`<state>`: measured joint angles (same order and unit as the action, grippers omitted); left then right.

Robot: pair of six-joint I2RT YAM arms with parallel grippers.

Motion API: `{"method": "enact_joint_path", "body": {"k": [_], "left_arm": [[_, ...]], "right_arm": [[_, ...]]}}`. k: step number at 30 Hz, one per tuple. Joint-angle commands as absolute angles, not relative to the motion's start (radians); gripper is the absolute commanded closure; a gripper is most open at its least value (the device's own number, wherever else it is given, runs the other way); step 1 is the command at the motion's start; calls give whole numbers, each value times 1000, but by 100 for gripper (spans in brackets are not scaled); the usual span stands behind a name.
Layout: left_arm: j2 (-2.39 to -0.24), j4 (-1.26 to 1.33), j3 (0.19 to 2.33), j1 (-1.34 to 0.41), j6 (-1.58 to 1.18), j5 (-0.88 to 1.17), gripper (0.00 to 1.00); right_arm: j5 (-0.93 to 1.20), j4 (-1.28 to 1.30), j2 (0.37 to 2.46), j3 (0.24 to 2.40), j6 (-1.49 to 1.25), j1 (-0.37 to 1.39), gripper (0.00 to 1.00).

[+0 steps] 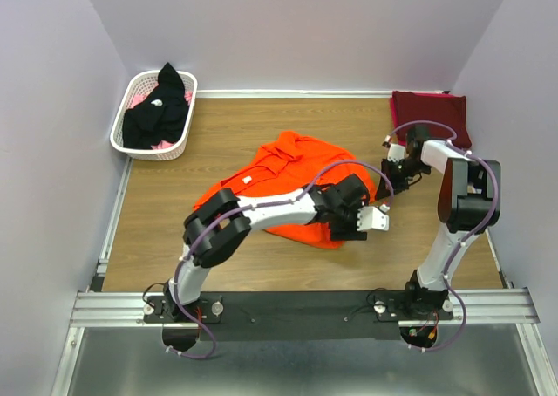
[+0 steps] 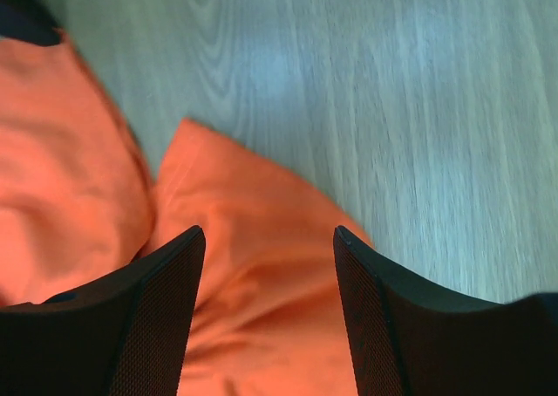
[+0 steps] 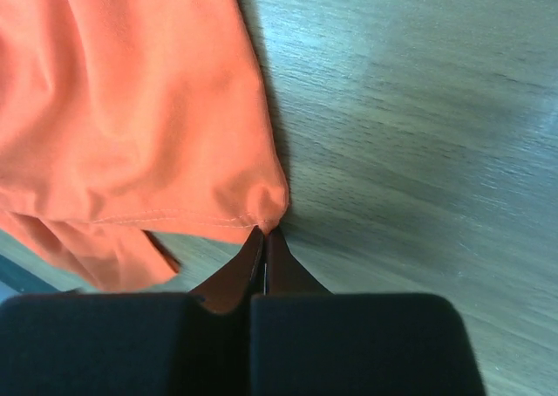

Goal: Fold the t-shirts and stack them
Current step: Flatten out the tshirt

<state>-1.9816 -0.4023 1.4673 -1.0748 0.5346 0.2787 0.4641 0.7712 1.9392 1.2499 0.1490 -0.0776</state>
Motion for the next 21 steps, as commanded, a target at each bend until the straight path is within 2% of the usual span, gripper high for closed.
{"method": "enact_joint_path", "body": {"k": [1, 6, 9, 11, 12, 13, 17, 21], "left_arm": [[-2065, -357, 1537, -1088, 469, 186, 31], [-2129, -365, 1563, -1088, 471, 176, 31], [-2166, -402, 1588, -1088, 472, 227, 49], [-2180, -440, 1600, -1095, 482, 322, 71], [-2178, -462, 1615, -1104, 488, 357, 77], [-2172, -471, 1623, -1114, 494, 415, 86], [-2126, -505, 1684, -1198, 517, 553, 100], [-2060, -509, 1799, -1273, 505, 670, 100]], "right_arm": [[384, 704, 1921, 1213, 158, -67, 99], [380, 718, 1884, 1239, 152, -67, 99], [377, 729, 1873, 1265, 149, -67, 99], [359, 733, 1876, 1296, 150, -69, 99], [353, 733, 1879, 1307, 152, -69, 99], [336, 735, 1891, 1331, 155, -71, 99], [308, 739, 1934, 1412, 163, -84, 100], [282, 750, 1973, 1501, 176, -106, 99]]}}
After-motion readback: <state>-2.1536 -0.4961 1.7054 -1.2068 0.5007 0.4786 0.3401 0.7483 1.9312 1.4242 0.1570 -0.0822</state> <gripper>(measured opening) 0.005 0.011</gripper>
